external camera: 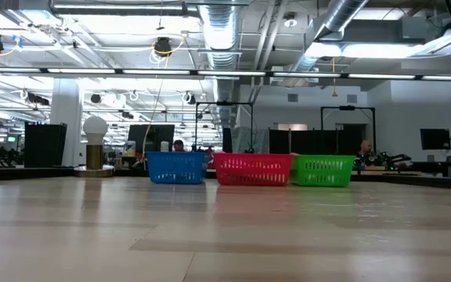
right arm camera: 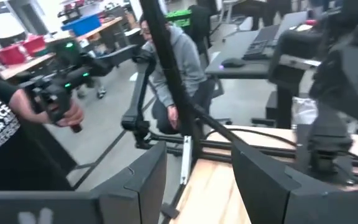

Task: Pick & Place Markers
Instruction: Return to Home Position

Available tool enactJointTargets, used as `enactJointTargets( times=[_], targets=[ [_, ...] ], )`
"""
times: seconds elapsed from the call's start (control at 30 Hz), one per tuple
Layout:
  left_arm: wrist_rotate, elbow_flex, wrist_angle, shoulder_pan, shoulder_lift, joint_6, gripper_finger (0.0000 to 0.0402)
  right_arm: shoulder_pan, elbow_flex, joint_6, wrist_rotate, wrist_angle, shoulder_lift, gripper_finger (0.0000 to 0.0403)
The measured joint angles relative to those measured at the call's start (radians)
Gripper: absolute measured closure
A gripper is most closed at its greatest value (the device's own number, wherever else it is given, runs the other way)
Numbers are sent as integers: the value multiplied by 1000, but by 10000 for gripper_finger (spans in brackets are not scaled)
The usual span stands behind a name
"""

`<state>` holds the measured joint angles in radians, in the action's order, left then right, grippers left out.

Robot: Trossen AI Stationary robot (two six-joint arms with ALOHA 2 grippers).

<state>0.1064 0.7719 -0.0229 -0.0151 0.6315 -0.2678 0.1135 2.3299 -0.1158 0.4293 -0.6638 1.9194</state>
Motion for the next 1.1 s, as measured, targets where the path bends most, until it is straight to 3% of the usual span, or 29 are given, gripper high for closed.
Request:
enactJointTargets(
  times=[0.17,0.37,0.5,0.63,0.8,0.93,1.1],
  targets=[
    [-9,-36,-5,0,-50,22,312,-18,0,15,61,-54,-7,234],
    [-37,-178,-61,0,-139,-23,312,-31,-1,91,62,-155,-94,234],
    [-60,-322,-235,0,-192,-26,312,-52,1,139,60,-246,-198,234],
    [-90,-466,-434,0,-208,-29,312,-59,1,180,-26,-363,-279,234],
    [-116,-598,-538,0,-205,-89,312,-58,-22,213,-43,-436,-332,234],
    [-118,-689,-644,-1,-206,-138,311,-59,-226,202,-45,-325,-447,234],
    [-118,-767,-763,-21,-206,-145,311,-96,-698,105,-70,-7,-728,234]
  ],
)
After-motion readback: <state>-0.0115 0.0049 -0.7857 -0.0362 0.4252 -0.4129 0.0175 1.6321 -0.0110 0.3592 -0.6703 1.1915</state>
